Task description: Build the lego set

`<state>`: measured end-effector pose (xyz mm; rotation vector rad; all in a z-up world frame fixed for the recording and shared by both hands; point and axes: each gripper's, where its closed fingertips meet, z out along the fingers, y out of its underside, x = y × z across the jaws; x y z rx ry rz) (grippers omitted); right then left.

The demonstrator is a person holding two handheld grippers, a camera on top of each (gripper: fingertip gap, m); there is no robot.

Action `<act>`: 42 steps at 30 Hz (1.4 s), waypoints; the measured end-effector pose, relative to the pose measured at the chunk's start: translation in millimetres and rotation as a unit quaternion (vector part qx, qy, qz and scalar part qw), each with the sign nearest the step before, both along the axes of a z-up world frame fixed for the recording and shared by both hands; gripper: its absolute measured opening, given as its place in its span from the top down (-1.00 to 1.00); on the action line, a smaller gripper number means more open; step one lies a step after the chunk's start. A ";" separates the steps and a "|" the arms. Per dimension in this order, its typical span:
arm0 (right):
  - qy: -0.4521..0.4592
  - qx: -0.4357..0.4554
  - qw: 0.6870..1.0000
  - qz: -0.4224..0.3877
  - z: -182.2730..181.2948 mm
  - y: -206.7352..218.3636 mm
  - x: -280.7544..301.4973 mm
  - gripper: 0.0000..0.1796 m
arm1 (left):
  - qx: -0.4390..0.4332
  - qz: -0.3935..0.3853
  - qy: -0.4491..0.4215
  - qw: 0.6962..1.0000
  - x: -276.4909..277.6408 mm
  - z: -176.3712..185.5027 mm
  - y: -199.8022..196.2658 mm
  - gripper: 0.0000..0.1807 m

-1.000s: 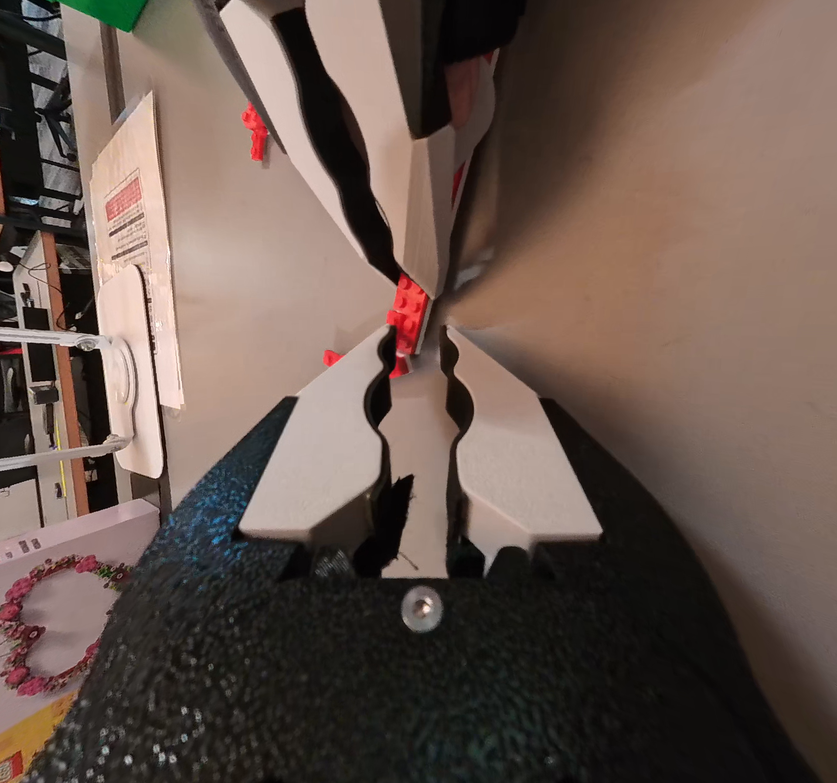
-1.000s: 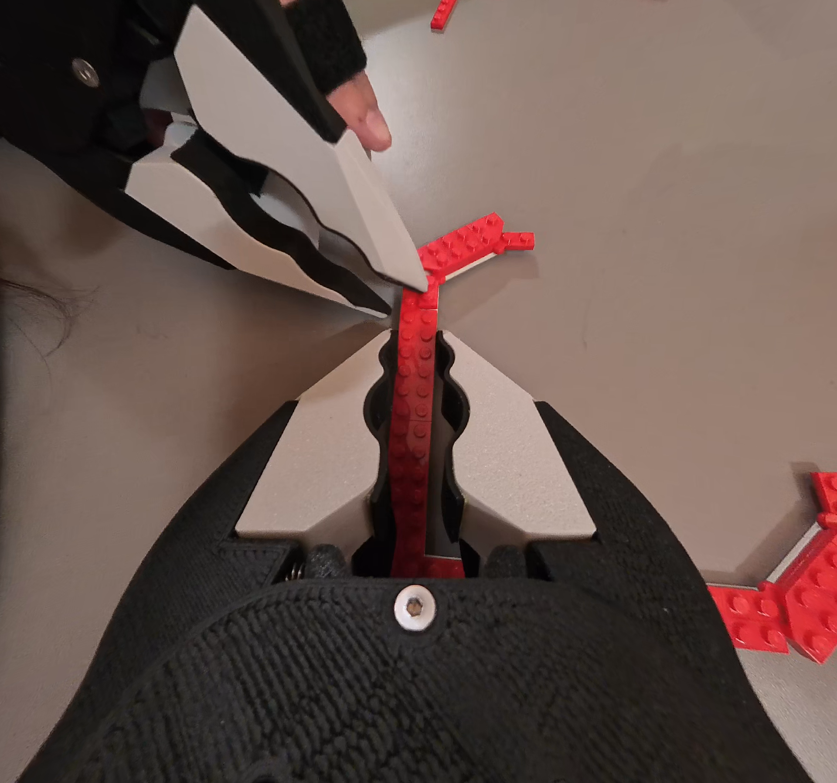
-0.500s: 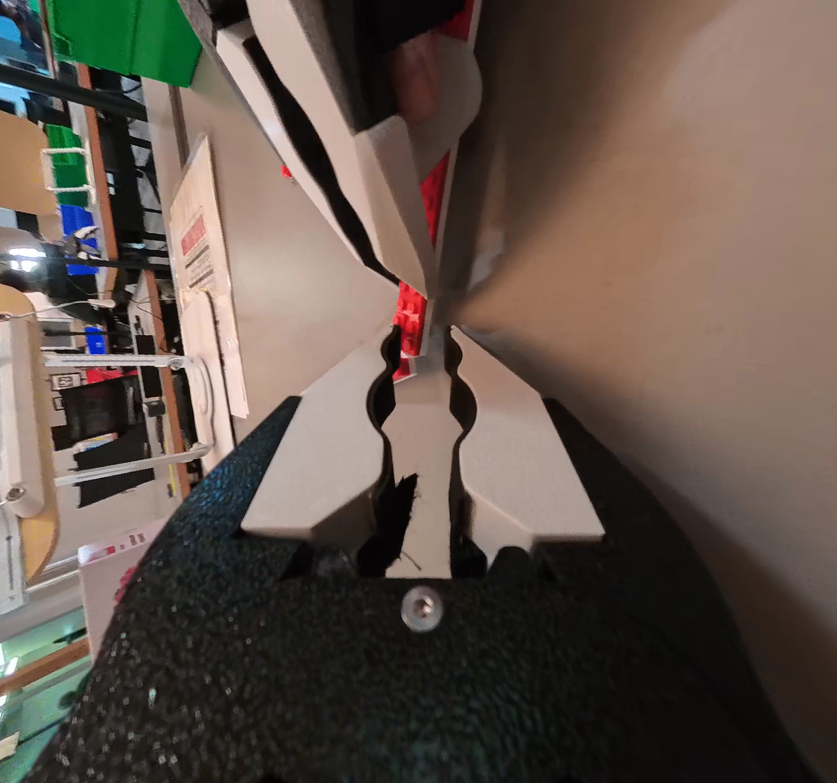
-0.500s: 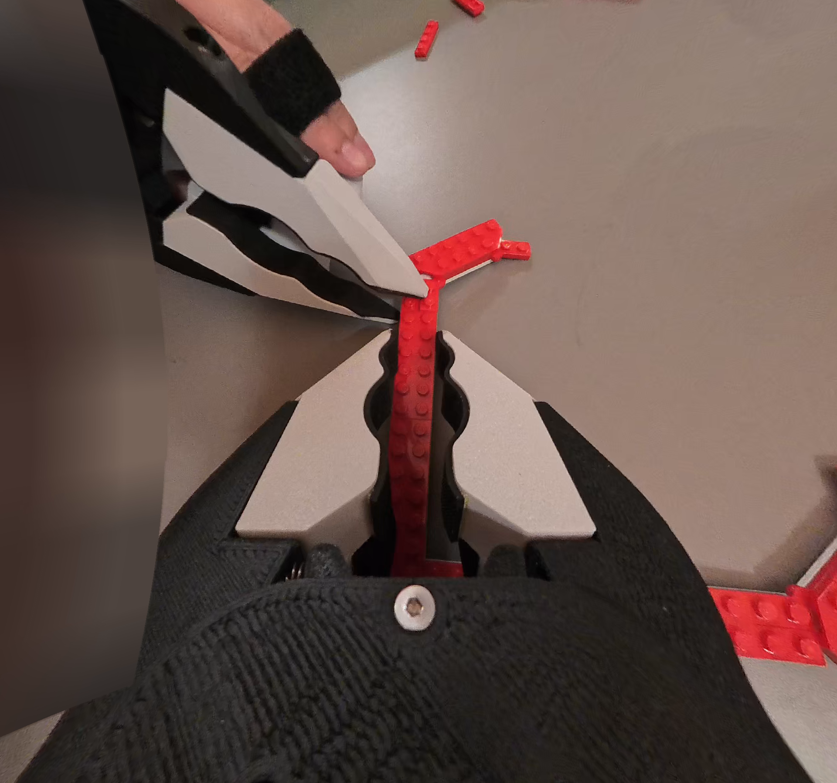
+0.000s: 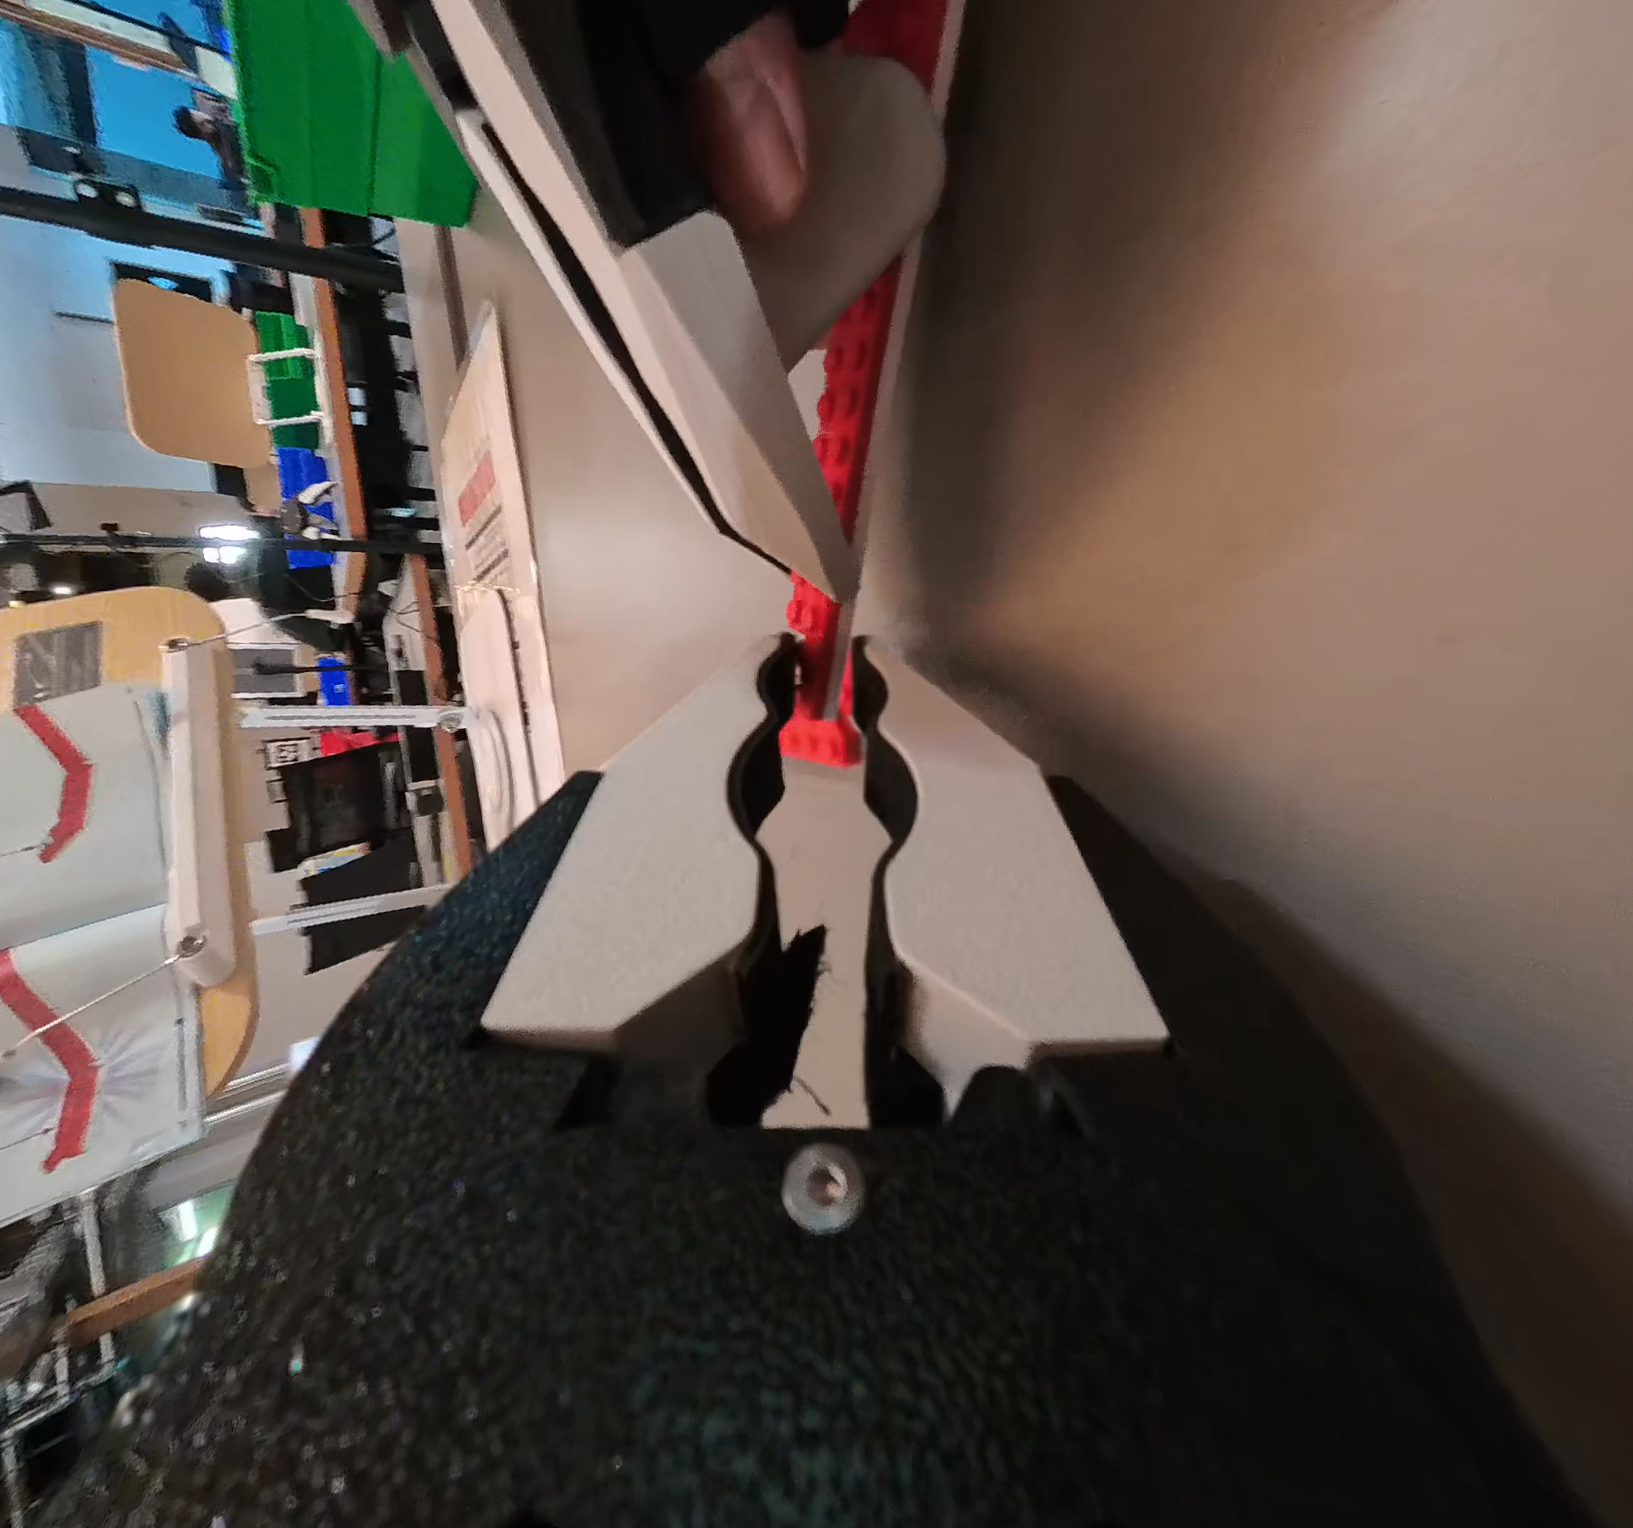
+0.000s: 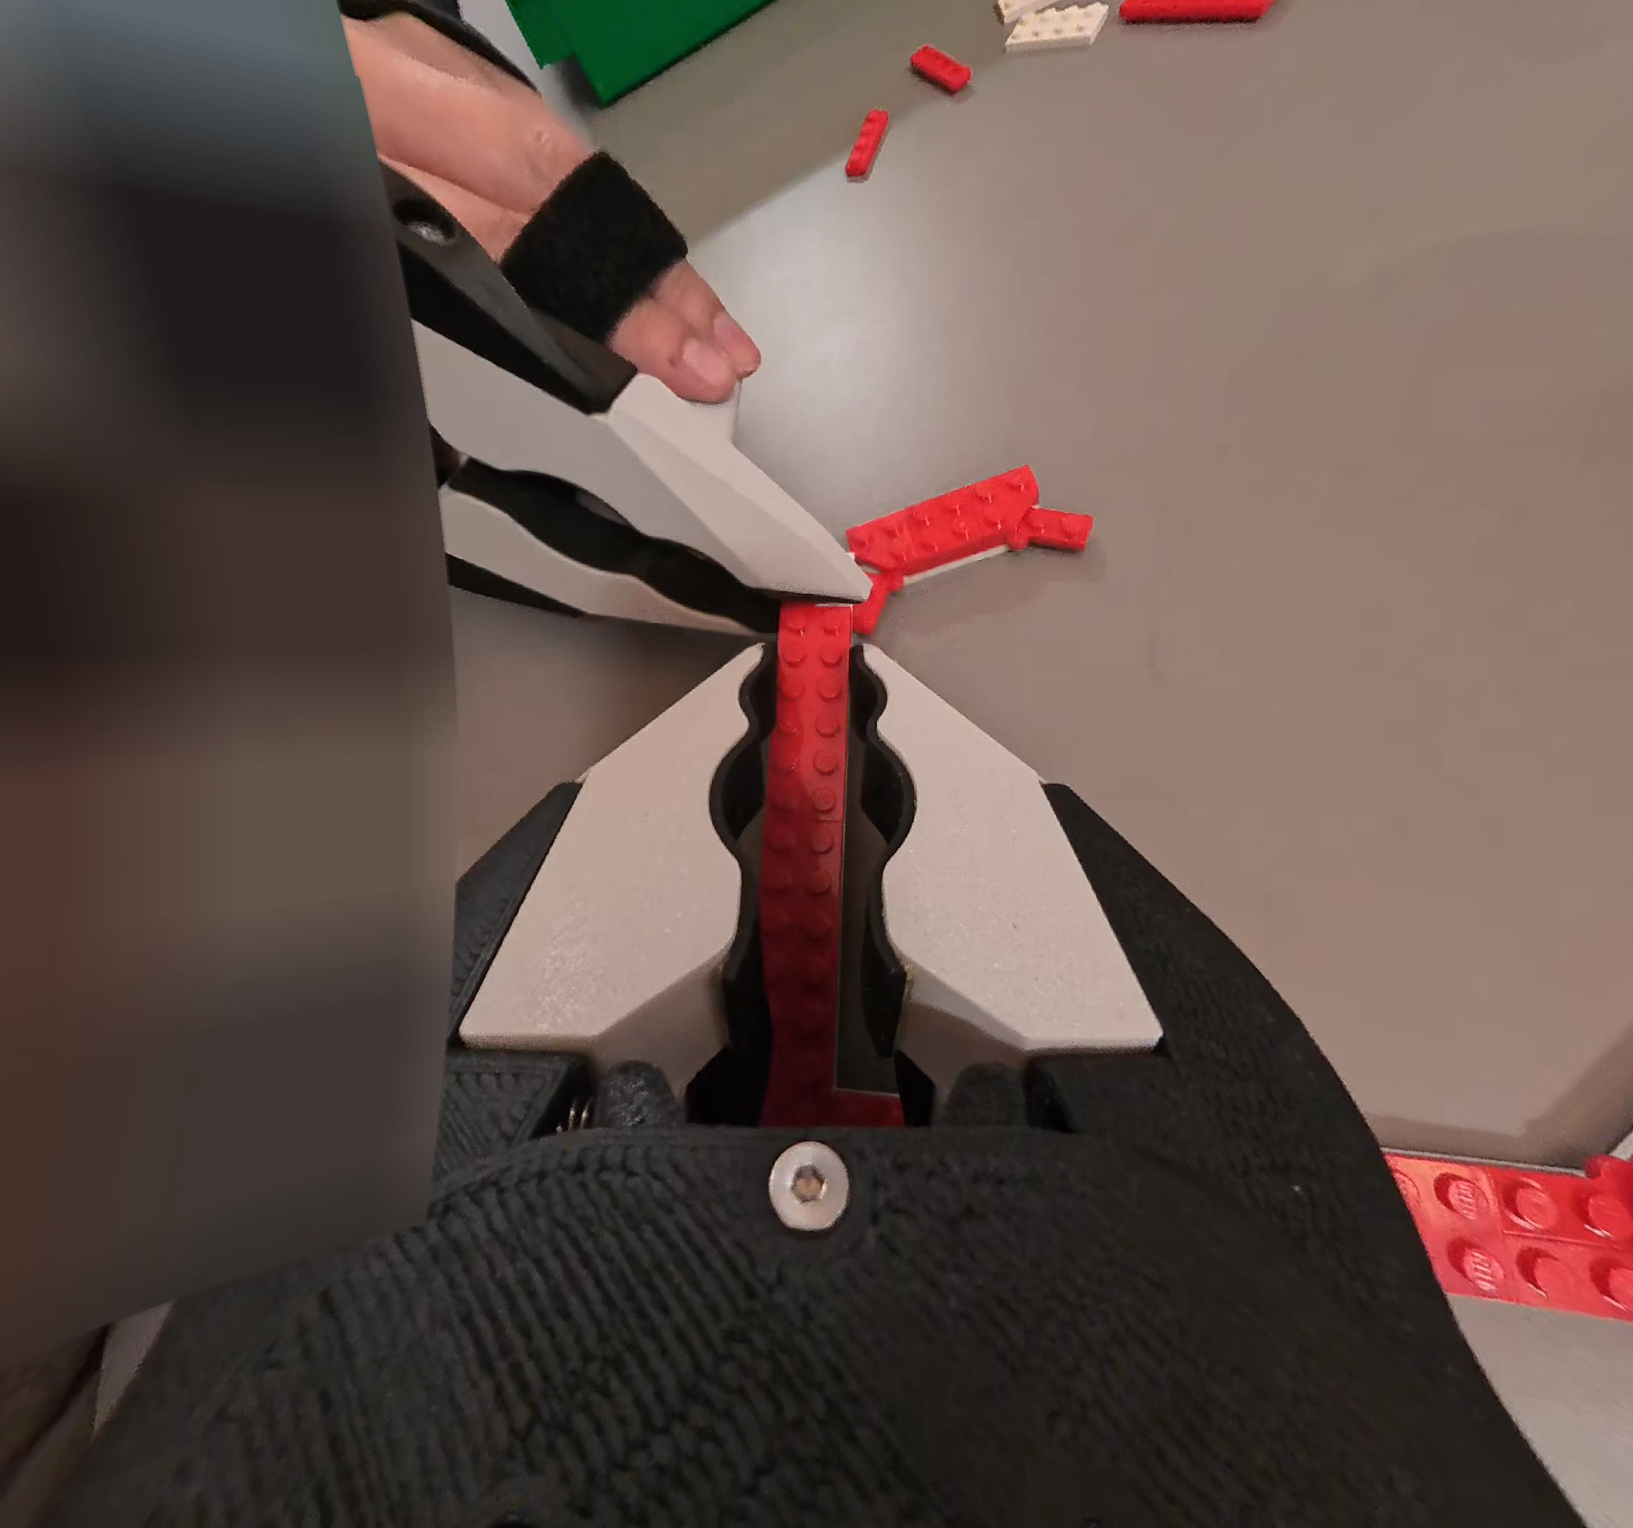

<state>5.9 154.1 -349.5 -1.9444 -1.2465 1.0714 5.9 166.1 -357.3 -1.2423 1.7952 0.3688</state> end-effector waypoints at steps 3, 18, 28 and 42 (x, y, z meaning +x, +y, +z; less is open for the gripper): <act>0.003 0.000 1.000 -0.001 1.0 0.2 -0.2 0.85 | 0.026 -0.004 -0.003 1.000 0.3 3.1 1.5 0.91; -0.128 0.093 0.987 0.015 -20.1 2.6 17.7 0.84 | -0.238 0.144 -0.240 0.930 -15.3 17.8 15.2 0.61; -0.152 0.121 0.981 0.002 -21.0 3.2 16.4 0.84 | -0.333 0.299 -0.246 0.860 -23.3 -2.4 36.6 0.66; -0.172 0.115 0.978 0.038 -8.4 -2.1 46.4 0.63 | -0.328 0.275 -0.353 0.832 -49.6 38.7 21.3 0.64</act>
